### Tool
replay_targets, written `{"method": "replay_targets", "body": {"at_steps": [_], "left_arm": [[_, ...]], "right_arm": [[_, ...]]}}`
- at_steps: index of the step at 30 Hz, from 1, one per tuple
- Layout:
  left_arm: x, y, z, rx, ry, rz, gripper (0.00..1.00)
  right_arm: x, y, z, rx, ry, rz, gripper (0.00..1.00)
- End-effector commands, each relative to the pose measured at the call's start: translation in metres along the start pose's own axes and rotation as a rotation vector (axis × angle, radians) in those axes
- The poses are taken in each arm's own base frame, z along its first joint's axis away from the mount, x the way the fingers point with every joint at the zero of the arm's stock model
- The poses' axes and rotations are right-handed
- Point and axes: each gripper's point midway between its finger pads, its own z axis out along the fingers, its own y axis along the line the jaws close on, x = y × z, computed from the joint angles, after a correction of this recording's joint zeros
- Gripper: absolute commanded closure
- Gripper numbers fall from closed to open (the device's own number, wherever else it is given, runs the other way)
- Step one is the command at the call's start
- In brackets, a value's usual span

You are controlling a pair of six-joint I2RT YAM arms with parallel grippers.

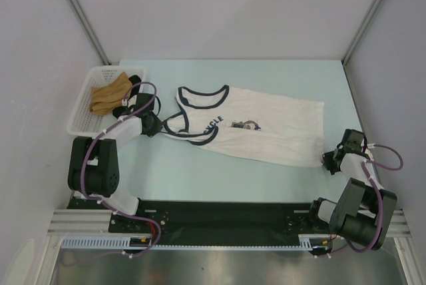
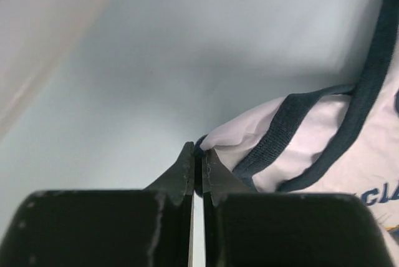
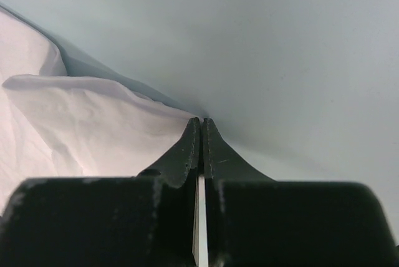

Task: Fold and stack the tank tops
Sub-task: Fold the tank top

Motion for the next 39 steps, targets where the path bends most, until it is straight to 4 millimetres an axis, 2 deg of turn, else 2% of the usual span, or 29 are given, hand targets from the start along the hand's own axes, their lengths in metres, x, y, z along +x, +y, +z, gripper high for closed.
{"method": "replay_targets", "body": {"at_steps": [1, 5, 6, 11, 12, 14, 15, 16, 17, 18, 22, 27, 29, 30, 31, 32, 33, 34, 37, 39], "left_arm": [[-0.042, -0.007, -0.023, 0.003, -0.122, -0.114, 0.96], [-0.053, 0.004, -0.036, -0.055, -0.157, -0.165, 0.94], [-0.061, 0.008, -0.039, -0.079, -0.183, -0.175, 0.94], [-0.059, 0.033, -0.046, -0.177, -0.185, -0.226, 0.92], [-0.057, 0.039, -0.047, -0.185, -0.185, -0.238, 0.89], [-0.056, 0.045, -0.048, -0.197, -0.197, -0.260, 0.68], [-0.051, 0.052, -0.047, -0.213, -0.195, -0.268, 0.48], [-0.052, 0.052, -0.050, -0.205, -0.207, -0.279, 0.16], [-0.052, 0.051, -0.049, -0.198, -0.208, -0.281, 0.06], [-0.051, 0.051, -0.049, -0.195, -0.208, -0.278, 0.02], [-0.056, 0.042, -0.051, -0.149, -0.207, -0.228, 0.00], [-0.069, 0.038, -0.057, -0.164, -0.226, -0.187, 0.00], [-0.067, 0.035, -0.053, -0.156, -0.207, -0.172, 0.00], [-0.056, 0.027, -0.045, -0.116, -0.148, -0.159, 0.00], [-0.059, 0.011, -0.039, -0.042, -0.152, -0.137, 0.00], [-0.054, 0.002, -0.034, 0.012, -0.125, -0.134, 0.00], [-0.041, -0.001, -0.021, 0.038, -0.083, -0.128, 0.00], [-0.041, -0.025, -0.018, 0.159, -0.070, -0.127, 0.00], [-0.029, -0.037, -0.006, 0.211, -0.011, -0.144, 0.00], [-0.032, -0.037, -0.005, 0.190, -0.015, -0.147, 0.00]], "right_arm": [[-0.002, -0.019, 0.001, 0.052, -0.033, -0.013, 1.00], [-0.002, -0.019, -0.005, 0.037, -0.039, -0.025, 1.00], [-0.003, -0.017, -0.006, 0.032, -0.041, -0.029, 1.00], [-0.002, -0.016, -0.012, 0.029, -0.046, -0.065, 1.00], [0.000, -0.015, -0.013, 0.028, -0.044, -0.075, 1.00], [0.003, -0.016, -0.013, 0.038, -0.045, -0.087, 1.00], [0.004, -0.016, -0.013, 0.045, -0.045, -0.094, 1.00], [0.004, -0.018, -0.014, 0.055, -0.048, -0.090, 1.00], [0.004, -0.016, -0.015, 0.045, -0.050, -0.093, 1.00], [0.004, -0.016, -0.015, 0.044, -0.052, -0.091, 0.99], [-0.001, -0.012, -0.020, 0.036, -0.067, -0.093, 0.92], [-0.010, -0.007, -0.027, 0.029, -0.096, -0.106, 0.91], [-0.008, -0.006, -0.028, 0.019, -0.093, -0.114, 0.89], [-0.006, -0.007, -0.027, 0.018, -0.092, -0.115, 0.89], [-0.004, -0.006, -0.027, 0.014, -0.091, -0.115, 0.89], [0.000, -0.005, -0.026, 0.008, -0.085, -0.124, 0.89], [0.002, -0.004, -0.026, 0.002, -0.084, -0.127, 0.89], [0.005, -0.005, -0.025, 0.002, -0.080, -0.125, 0.90], [0.014, -0.002, -0.023, -0.014, -0.057, -0.139, 0.90], [0.016, 0.000, -0.023, -0.022, -0.052, -0.147, 0.89]]}}
